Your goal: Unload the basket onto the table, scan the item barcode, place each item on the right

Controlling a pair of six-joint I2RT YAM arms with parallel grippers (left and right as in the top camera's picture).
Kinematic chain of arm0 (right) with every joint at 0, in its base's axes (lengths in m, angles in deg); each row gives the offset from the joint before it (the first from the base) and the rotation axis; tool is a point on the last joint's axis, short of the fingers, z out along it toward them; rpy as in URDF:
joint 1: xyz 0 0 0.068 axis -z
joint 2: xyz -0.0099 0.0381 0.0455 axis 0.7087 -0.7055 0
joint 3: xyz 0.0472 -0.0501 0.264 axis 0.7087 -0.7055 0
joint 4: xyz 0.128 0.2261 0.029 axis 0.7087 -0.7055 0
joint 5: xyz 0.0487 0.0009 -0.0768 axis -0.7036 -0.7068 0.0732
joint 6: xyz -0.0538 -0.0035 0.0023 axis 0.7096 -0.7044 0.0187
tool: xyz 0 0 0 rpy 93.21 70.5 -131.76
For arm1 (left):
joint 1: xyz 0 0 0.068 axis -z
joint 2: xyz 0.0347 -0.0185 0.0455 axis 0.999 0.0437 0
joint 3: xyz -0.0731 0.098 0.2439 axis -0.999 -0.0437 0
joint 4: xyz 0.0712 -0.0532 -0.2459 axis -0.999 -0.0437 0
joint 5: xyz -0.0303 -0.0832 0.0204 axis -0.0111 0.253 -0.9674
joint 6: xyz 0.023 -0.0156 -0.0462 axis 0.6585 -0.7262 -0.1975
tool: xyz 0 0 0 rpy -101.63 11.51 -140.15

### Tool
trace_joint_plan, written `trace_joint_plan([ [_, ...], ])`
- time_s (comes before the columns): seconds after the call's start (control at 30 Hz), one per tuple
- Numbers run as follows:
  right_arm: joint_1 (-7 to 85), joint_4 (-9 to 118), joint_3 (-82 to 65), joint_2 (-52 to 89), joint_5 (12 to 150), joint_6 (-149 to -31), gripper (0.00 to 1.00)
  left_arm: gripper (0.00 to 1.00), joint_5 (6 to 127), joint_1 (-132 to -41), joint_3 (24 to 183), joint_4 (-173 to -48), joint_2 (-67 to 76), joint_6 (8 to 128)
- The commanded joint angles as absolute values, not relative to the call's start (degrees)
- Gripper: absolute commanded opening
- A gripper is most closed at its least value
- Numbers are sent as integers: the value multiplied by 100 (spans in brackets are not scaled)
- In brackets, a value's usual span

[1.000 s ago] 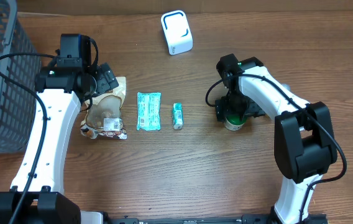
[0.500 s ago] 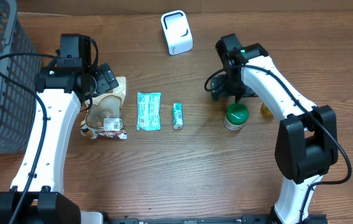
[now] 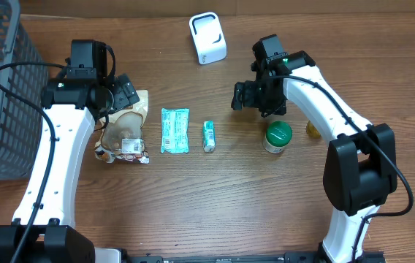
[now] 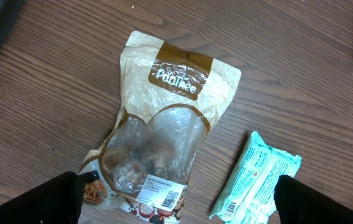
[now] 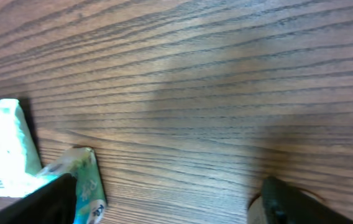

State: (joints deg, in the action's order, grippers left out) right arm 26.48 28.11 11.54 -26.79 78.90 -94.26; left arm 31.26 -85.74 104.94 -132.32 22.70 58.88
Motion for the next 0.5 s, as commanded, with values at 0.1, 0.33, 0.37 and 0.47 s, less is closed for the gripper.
trace_joint_plan([
  [0.1,2418,2931,929,-2542,7796,-9747,78,100,3132,-8593,10548,-13232,2285,5927],
  [0.33,2165,3036,473,-2542,8446,-9747,73,99,3132,-8593,10548,-13232,2285,5927],
  [0.37,2147,3040,398,-2542,8478,-9749,72,100,3132,-8593,10548,-13232,2285,5927],
  [0.47,2134,3016,208,-2542,8533,-9747,70,100,3132,-8593,10548,-13232,2285,5927],
])
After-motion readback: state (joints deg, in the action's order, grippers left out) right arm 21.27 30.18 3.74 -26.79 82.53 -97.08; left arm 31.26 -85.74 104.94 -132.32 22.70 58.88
